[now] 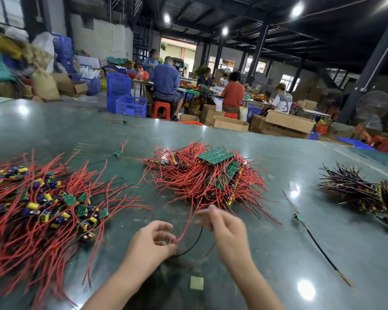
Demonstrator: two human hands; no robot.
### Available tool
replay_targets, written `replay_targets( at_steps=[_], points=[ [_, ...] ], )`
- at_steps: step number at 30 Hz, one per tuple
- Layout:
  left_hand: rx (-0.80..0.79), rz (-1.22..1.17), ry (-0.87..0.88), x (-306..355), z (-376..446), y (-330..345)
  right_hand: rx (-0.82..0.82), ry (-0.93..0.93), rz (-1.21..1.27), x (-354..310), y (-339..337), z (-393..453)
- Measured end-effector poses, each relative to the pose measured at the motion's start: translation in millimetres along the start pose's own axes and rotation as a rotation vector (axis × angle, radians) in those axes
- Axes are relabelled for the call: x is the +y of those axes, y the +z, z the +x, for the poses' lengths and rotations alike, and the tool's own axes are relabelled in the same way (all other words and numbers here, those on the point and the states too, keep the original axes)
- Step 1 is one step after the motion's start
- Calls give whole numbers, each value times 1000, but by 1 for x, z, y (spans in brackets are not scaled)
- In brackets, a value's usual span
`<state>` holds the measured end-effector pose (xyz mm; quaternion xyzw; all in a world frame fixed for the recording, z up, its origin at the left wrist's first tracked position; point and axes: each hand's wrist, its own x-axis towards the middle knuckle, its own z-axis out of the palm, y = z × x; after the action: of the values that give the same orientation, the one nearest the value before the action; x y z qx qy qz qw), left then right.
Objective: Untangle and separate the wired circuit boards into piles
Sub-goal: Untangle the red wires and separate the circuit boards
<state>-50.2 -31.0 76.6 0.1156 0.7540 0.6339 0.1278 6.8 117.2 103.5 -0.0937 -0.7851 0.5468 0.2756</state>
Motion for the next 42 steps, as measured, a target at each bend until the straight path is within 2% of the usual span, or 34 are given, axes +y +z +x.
replay_targets(
  at_steps=[2,3,5,6,8,11,12,14,21,25,30,34,39,42],
  points=[
    [30,-117,27,3,-1,-3,322,-66,99,-1,-14,5],
    [26,-204,31,5,-1,-5,417,-61,163,-1,-21,8],
    [-2,-415,16,11,-1,-7,445,50,304,-1,-30,13],
    [-23,-525,-2,14,-1,-7,380,141,331,0,-30,15],
    [-72,-703,-43,17,-1,-8,128,301,286,2,-24,14],
    [-137,-791,-72,18,-3,-10,-292,328,324,4,-11,7],
    [-156,-787,-70,18,-4,-10,-367,304,342,3,-8,5],
    [-184,-760,-65,17,-6,-8,-402,260,350,2,-3,1],
    [-219,-612,-36,14,-9,-1,-160,27,121,1,3,-2],
    [-275,-584,-57,15,-11,1,-95,-108,19,0,10,-7],
    [-250,-427,-36,14,-11,-2,-120,-34,45,-5,8,-6],
    [-243,-255,63,15,-12,-2,-112,46,34,-4,9,-6],
    [-271,-189,110,17,-12,-2,-167,187,185,-4,6,-6],
    [-306,-205,100,18,-13,-3,-166,174,257,-8,2,-5]
  ],
)
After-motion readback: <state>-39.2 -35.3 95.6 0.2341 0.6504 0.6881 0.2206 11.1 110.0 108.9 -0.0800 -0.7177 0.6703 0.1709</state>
